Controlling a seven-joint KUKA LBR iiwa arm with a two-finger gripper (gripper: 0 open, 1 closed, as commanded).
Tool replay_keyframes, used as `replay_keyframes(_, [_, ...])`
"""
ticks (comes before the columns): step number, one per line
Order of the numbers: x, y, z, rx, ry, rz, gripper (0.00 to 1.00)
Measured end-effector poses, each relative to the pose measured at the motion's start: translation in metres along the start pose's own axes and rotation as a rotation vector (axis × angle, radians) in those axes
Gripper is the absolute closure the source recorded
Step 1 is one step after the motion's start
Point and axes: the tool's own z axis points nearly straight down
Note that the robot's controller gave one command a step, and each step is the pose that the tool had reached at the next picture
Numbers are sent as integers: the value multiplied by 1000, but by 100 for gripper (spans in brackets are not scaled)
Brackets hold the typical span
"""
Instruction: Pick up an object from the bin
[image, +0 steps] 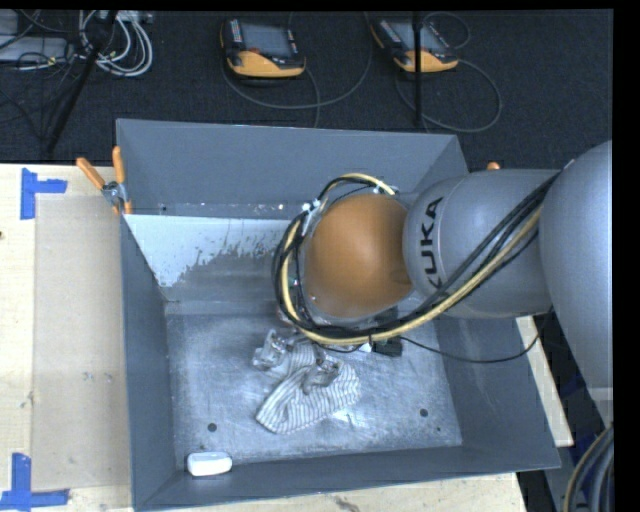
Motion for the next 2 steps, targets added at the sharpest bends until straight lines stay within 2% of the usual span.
replay_keyframes(2, [0,2,-18,-7,-5,3,100])
